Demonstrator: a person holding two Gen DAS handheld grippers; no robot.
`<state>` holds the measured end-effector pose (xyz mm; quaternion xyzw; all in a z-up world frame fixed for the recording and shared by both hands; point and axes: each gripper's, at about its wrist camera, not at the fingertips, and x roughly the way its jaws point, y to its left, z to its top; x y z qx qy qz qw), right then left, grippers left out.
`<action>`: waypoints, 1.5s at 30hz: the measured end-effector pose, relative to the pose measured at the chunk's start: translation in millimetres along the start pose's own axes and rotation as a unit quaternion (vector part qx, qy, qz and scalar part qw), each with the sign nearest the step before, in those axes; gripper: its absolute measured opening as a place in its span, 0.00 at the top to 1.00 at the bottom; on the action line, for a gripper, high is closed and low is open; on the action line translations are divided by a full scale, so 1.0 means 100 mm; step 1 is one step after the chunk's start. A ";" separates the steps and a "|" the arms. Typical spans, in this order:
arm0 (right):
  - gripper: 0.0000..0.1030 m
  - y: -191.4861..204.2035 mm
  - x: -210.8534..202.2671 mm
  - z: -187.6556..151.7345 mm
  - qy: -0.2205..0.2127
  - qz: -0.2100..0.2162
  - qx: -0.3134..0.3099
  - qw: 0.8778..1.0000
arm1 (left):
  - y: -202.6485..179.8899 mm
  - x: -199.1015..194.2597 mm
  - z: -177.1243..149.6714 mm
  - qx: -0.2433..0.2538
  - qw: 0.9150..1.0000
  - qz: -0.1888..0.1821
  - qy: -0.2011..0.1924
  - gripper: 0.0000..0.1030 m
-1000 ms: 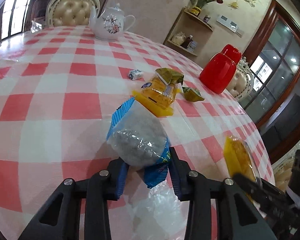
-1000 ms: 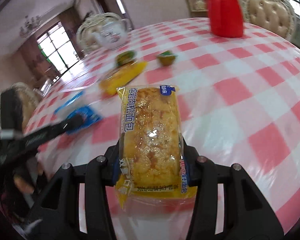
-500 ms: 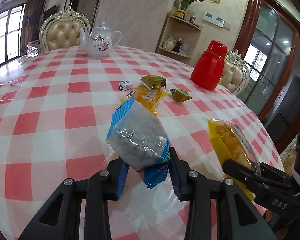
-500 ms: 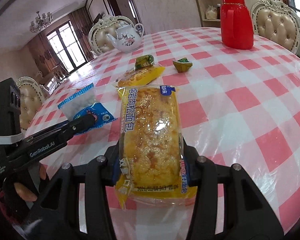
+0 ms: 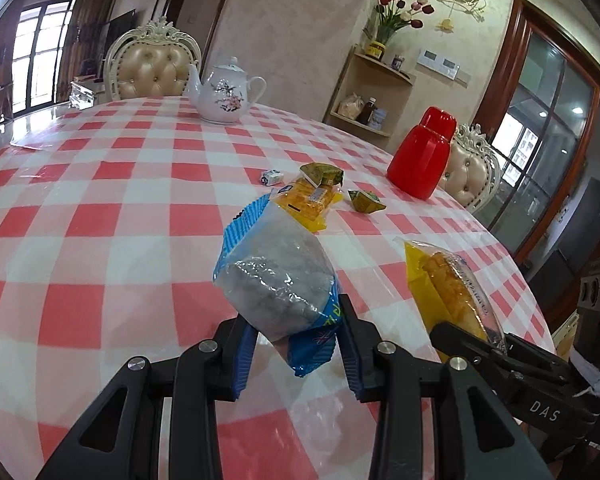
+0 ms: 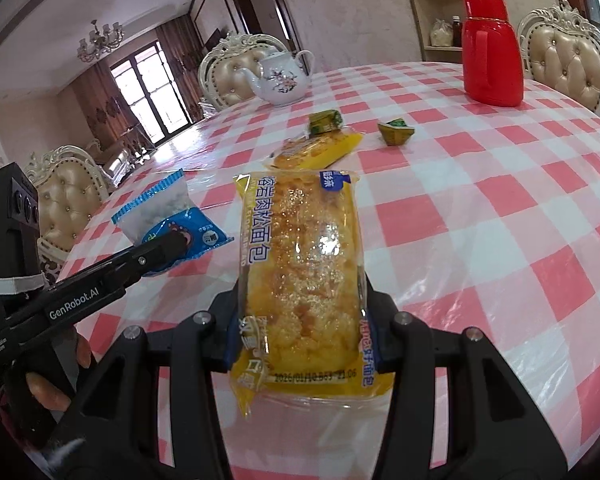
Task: Organize snacks
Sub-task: 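Carry the bread loaf and clear bag to the clear bin and open both tools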
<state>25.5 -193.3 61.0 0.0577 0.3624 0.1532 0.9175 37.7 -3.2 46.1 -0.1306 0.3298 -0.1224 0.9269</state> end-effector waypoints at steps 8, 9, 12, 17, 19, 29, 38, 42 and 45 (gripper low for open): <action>0.51 0.25 -0.04 -0.13 0.005 0.019 -0.018 1.000 | 0.07 -0.32 -0.15 -0.019 1.000 0.006 -0.017 0.62; 0.51 0.27 -0.04 -0.15 0.006 0.021 -0.020 1.000 | 0.08 -0.37 -0.17 -0.022 1.000 0.007 -0.020 0.62; 0.51 0.37 -0.06 -0.19 0.007 0.026 -0.029 0.999 | 0.15 -0.50 -0.25 -0.032 0.999 0.009 -0.028 0.62; 0.51 0.48 -0.09 -0.23 0.008 0.035 -0.036 0.999 | 0.27 -0.71 -0.34 -0.050 0.998 0.020 -0.040 0.62; 0.51 0.57 -0.10 -0.27 0.009 0.039 -0.041 0.998 | 0.29 -0.80 -0.36 -0.049 0.997 0.027 -0.048 0.62; 0.51 1.00 -0.07 -0.40 0.022 0.077 -0.072 0.994 | 0.52 -1.19 -0.48 -0.069 0.994 0.061 -0.066 0.62; 0.51 1.48 -0.02 -0.52 0.037 0.126 -0.106 0.986 | 0.76 -1.64 -0.67 -0.078 0.990 0.091 -0.078 0.62; 0.51 1.76 0.00 -0.60 0.045 0.151 -0.134 0.978 | 0.85 -1.87 -0.77 -0.081 0.987 0.108 -0.085 0.62; 0.51 1.98 0.01 -0.68 0.051 0.171 -0.154 0.972 | 0.95 -2.07 -0.86 -0.084 0.985 0.123 -0.089 0.62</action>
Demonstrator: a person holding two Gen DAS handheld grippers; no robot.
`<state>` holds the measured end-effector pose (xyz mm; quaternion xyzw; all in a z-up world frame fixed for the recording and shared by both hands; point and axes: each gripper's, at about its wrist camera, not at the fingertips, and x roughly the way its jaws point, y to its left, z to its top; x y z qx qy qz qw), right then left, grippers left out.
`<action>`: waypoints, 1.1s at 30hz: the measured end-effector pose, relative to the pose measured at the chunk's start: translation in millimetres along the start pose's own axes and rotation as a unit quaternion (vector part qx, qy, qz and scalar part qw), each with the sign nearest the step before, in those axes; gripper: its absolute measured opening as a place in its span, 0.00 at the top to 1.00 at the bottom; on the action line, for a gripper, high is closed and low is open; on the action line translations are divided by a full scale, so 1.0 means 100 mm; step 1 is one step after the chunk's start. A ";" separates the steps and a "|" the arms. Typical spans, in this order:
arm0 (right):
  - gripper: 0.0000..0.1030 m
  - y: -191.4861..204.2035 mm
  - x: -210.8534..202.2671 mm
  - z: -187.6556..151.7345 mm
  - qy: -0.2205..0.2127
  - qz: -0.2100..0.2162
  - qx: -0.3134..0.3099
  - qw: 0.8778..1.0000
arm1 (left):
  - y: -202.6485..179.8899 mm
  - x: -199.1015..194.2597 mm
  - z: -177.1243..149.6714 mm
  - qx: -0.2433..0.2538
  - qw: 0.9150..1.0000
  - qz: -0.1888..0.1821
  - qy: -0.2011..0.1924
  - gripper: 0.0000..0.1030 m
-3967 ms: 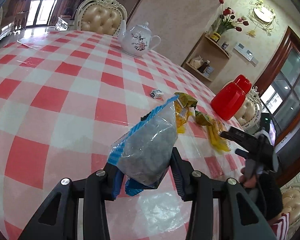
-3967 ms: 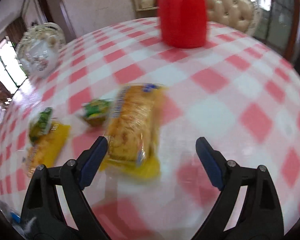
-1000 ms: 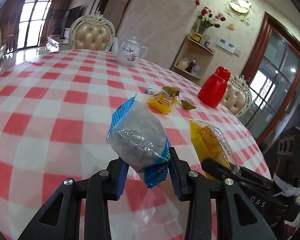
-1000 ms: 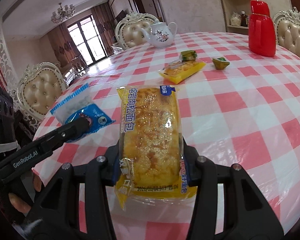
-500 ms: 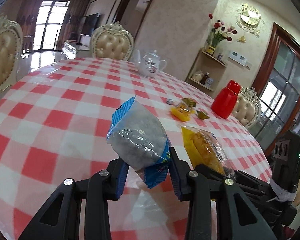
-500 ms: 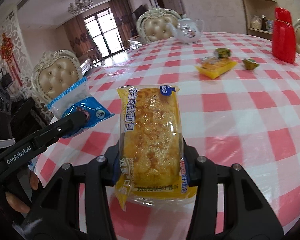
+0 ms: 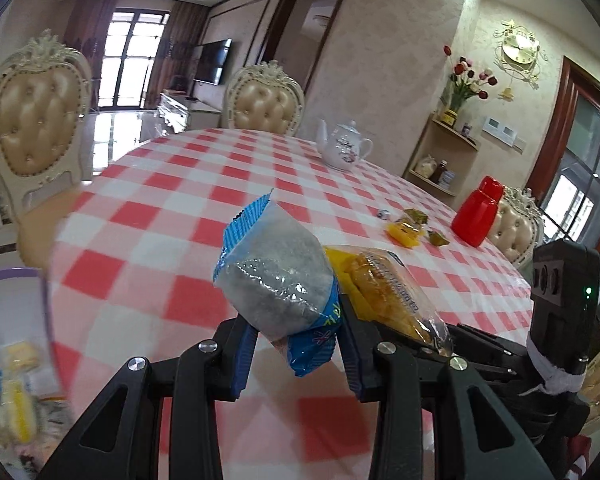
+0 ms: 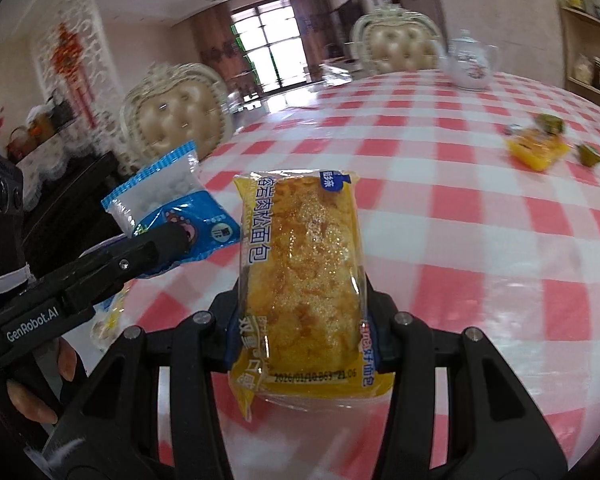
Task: Organize snacks
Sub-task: 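Carry the bread loaf and clear bag to the clear bin and open both tools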
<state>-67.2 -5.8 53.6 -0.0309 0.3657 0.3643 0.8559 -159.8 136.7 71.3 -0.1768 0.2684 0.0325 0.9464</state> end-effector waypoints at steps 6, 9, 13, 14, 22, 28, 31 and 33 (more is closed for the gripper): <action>0.51 0.52 0.18 -0.04 0.018 0.045 -0.050 0.998 | 0.38 -0.37 -0.07 -0.007 0.999 0.039 -0.015 0.62; 0.51 0.77 0.26 -0.07 0.024 0.066 -0.078 0.994 | 0.58 -0.53 -0.09 -0.016 0.998 0.057 -0.026 0.65; 0.51 0.95 0.42 -0.09 0.036 0.072 -0.094 0.992 | 0.77 -0.34 -0.12 -0.025 0.999 0.046 0.010 0.65; 0.51 0.94 0.45 -0.10 0.040 0.063 -0.094 0.993 | 0.83 -0.22 -0.17 -0.040 0.998 0.043 0.021 0.65; 0.51 0.73 0.50 -0.09 0.050 0.042 -0.065 0.996 | 0.85 0.01 -0.30 -0.038 0.992 0.087 0.082 0.50; 0.51 0.72 0.45 -0.10 0.047 0.046 -0.062 0.996 | 1.20 -0.48 -0.04 -0.029 0.995 0.080 0.051 0.36; 0.51 0.77 0.43 -0.12 0.050 0.060 -0.065 0.995 | 1.54 -0.91 0.05 -0.068 0.993 0.097 0.014 0.30; 0.51 0.91 0.45 -0.14 0.058 0.076 -0.080 0.992 | 1.70 -1.15 0.05 -0.085 0.989 0.123 -0.009 0.19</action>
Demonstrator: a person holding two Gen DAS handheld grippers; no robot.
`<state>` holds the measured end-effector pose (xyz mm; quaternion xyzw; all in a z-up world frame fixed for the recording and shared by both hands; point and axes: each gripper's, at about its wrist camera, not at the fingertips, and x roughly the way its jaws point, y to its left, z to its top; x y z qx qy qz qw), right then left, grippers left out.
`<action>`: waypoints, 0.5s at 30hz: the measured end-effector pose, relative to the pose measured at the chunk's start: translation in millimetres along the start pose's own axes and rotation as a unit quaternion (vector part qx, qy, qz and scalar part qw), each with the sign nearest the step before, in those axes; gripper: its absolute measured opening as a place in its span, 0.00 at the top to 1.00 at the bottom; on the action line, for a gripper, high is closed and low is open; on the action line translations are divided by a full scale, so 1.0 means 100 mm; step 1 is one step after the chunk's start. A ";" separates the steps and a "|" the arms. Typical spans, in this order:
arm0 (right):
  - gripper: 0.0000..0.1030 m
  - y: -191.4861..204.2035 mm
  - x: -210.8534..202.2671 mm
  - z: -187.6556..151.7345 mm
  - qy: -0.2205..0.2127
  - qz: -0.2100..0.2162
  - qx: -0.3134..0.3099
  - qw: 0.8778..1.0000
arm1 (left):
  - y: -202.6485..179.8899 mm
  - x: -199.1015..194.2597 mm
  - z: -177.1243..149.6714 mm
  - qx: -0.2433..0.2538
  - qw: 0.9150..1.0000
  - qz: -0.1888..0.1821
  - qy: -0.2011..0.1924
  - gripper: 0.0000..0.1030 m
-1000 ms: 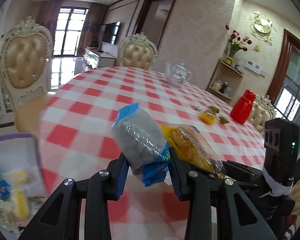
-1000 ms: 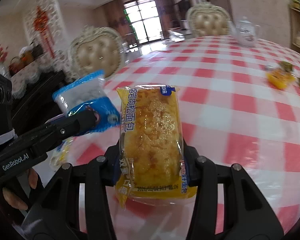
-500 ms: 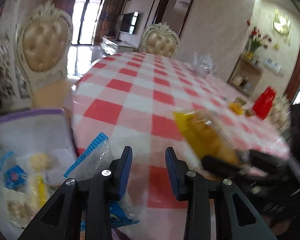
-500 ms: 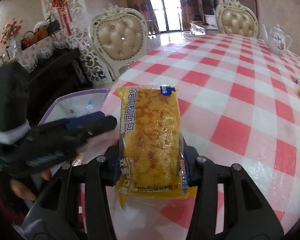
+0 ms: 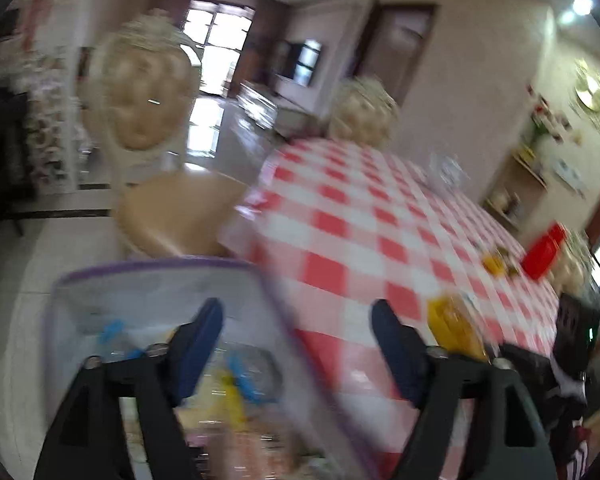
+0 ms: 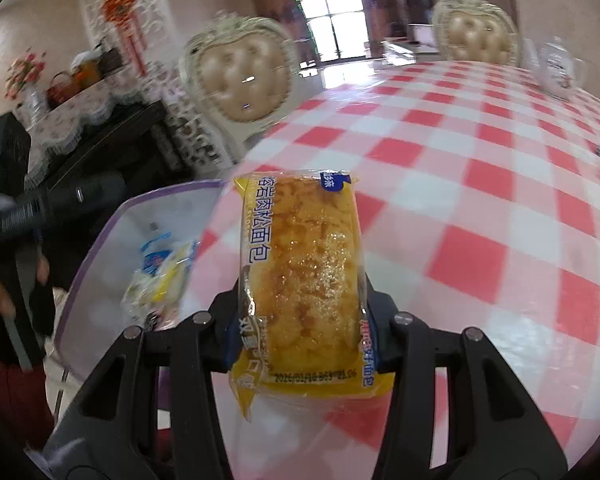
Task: Organize snacks
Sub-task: 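Carry the bread loaf and clear bag to the clear bin and open both tools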
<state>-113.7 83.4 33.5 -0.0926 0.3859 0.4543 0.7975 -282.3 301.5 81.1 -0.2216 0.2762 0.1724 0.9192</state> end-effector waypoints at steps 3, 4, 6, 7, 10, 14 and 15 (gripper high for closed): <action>0.50 0.36 0.10 0.02 0.017 0.034 -0.037 0.999 | 0.25 -0.15 0.00 -0.019 0.999 0.049 -0.009 0.18; 0.50 0.51 0.14 0.02 0.023 0.049 -0.051 0.997 | 0.29 -0.16 0.00 -0.024 0.998 0.060 -0.007 0.18; 0.49 0.86 0.27 0.00 0.045 0.086 -0.084 0.992 | 0.38 -0.16 0.02 -0.036 0.996 0.086 -0.003 0.18; 0.48 1.01 0.35 -0.02 0.062 0.099 -0.098 0.988 | 0.41 -0.13 0.05 -0.039 0.995 0.094 -0.002 0.18; 0.31 1.38 0.49 -0.10 0.091 0.124 -0.141 0.978 | 0.39 -0.12 0.04 -0.038 0.993 0.108 -0.010 0.18; 0.30 1.21 0.36 -0.02 0.064 0.084 -0.152 0.983 | 0.15 -0.04 0.03 -0.024 0.995 0.095 -0.019 0.17; 0.30 1.05 0.27 0.03 0.054 0.071 -0.136 0.987 | 0.04 0.00 0.03 -0.019 0.996 0.086 -0.018 0.17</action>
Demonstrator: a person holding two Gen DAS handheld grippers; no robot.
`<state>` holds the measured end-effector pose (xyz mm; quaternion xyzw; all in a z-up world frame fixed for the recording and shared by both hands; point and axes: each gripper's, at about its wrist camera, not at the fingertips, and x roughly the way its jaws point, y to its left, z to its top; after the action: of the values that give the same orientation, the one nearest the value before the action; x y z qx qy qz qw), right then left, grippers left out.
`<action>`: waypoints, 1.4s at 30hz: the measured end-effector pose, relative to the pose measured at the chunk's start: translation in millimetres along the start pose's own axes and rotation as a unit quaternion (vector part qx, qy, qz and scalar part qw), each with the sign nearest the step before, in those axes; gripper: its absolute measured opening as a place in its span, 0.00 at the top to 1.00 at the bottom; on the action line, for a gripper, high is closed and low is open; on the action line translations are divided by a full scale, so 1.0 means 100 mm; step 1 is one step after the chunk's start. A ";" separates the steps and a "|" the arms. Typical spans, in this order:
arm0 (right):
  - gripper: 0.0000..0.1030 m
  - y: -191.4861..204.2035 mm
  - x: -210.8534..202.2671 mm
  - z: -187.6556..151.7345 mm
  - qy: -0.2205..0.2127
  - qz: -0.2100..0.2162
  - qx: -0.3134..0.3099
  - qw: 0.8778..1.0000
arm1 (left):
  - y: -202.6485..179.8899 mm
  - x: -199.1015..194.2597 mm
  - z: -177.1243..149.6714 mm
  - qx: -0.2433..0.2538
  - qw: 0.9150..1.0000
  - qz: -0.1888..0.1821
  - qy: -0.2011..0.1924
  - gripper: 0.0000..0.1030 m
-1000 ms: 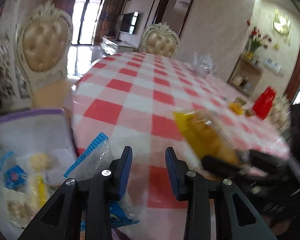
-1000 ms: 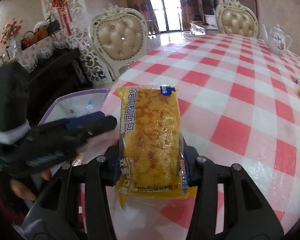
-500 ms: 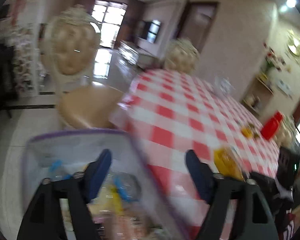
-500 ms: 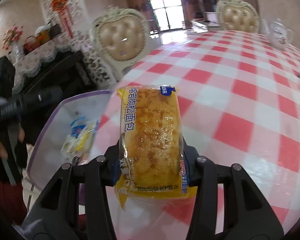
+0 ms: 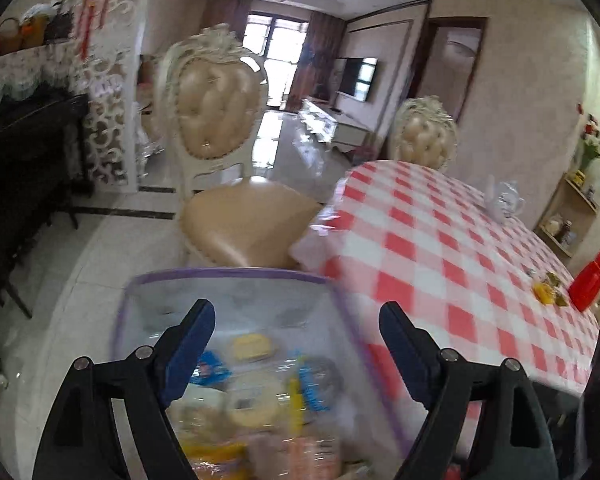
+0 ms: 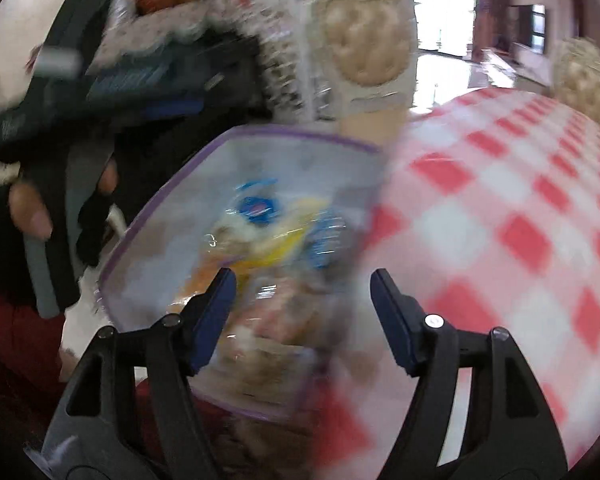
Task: Organize snacks
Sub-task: 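Carry the bread loaf and clear bag to the clear bin and open both tools, then grasp the yellow meat-floss bread with the left tool while the right tool grasps the green-yellow packet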
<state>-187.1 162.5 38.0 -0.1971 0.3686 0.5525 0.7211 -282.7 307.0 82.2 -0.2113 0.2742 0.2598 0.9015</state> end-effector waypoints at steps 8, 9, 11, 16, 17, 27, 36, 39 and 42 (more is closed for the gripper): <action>0.22 -1.88 -1.01 -0.47 -0.039 -0.179 0.177 0.967 | -1.77 0.66 0.01 0.092 0.984 -0.144 0.053 0.16; 0.22 -2.15 -1.16 -0.61 -0.045 -0.196 0.209 0.957 | -2.03 0.77 -0.02 0.107 0.979 -0.161 0.061 0.16; 0.22 -2.60 -1.41 -0.87 -0.056 -0.225 0.265 0.936 | -2.66 1.07 -0.09 0.137 0.965 -0.205 0.087 0.16; 0.22 -3.52 -2.09 -1.54 -0.095 -0.274 0.397 0.871 | -3.94 1.72 -0.25 0.167 0.935 -0.278 0.143 0.16; 0.22 -3.67 -2.22 -1.70 -0.107 -0.279 0.423 0.855 | -4.24 1.84 -0.28 0.186 0.928 -0.288 0.143 0.16; 0.22 -4.15 -2.71 -2.01 -0.159 -0.274 0.455 0.832 | -5.59 2.68 -0.28 0.255 0.914 -0.286 0.131 0.16; 0.22 -4.80 -2.62 -1.51 -0.202 -0.273 0.439 0.832 | -6.01 3.02 -0.46 0.328 0.869 -0.316 0.192 0.17; 0.22 -5.00 -2.52 -1.25 -0.212 -0.273 0.437 0.830 | -5.92 3.02 -0.44 0.320 0.870 -0.320 0.195 0.50; 0.23 -5.12 -2.34 -0.95 -0.188 -0.287 0.419 0.841 | -5.81 3.00 -0.41 0.311 0.870 -0.328 0.198 0.52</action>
<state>237.7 -215.3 89.0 0.1345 0.3488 0.1403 0.9168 254.9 -59.4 8.5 -0.0452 0.4287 -0.1969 0.8806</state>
